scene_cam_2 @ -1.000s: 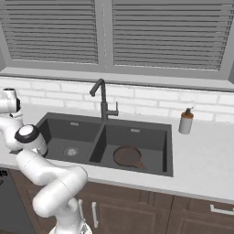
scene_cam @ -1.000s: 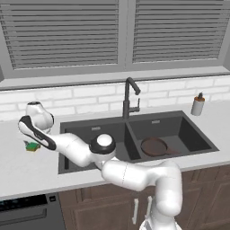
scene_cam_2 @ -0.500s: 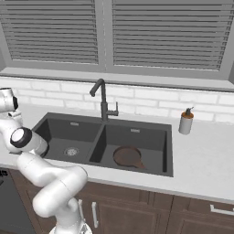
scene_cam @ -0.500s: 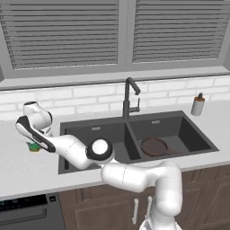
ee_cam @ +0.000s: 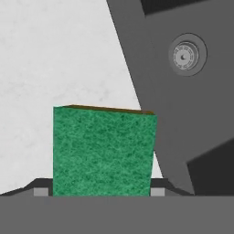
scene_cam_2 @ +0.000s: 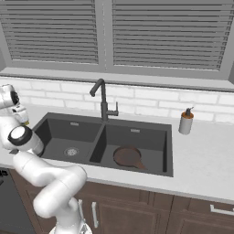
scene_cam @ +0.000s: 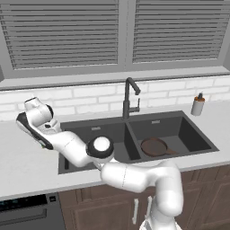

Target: Pick the pan and sponge and place them into the sink. Then turn on the water.

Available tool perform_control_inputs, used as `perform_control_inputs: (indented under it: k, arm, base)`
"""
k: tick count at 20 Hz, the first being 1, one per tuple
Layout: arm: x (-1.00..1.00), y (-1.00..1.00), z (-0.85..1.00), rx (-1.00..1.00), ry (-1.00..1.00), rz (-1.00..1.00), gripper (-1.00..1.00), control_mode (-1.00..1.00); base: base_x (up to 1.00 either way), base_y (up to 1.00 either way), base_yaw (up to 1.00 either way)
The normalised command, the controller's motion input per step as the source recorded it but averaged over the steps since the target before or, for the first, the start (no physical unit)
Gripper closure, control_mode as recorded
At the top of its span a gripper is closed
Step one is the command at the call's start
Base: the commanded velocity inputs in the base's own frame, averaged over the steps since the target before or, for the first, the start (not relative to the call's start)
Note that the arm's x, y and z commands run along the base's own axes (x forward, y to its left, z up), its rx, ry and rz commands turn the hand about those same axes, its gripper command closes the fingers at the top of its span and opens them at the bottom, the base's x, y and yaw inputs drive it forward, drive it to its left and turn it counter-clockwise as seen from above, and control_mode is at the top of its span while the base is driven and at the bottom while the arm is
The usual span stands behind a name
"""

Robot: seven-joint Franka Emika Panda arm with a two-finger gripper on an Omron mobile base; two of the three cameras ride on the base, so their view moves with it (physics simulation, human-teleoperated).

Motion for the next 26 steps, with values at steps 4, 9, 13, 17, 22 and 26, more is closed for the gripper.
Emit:
perform_control_inputs:
  k: [4,9,13,17,22,26]
  arm:
    - [-0.53,-1.00,-0.04,0.01,-0.27,0.00,1.00,-1.00]
    - [-0.75,-1.00,0.00,0.06,-0.30,0.00,1.00,-1.00]
    - [-0.96,-1.00,0.00,0.11,-0.31,0.00,1.00,-1.00]
    - [-0.98,-1.00,0.01,0.13,-0.28,0.00,1.00,-1.00]
    - [-1.00,-1.00,0.22,0.15,-0.30,0.00,1.00,-1.00]
    - [-0.85,-1.00,0.60,0.15,-0.24,0.00,1.00,-1.00]
  base:
    - [0.00,0.00,0.00]
    - [0.00,0.00,0.00]
    - [0.00,0.00,0.00]
    - [0.00,0.00,0.00]
    - [0.00,0.00,0.00]
    - [0.00,0.00,0.00]
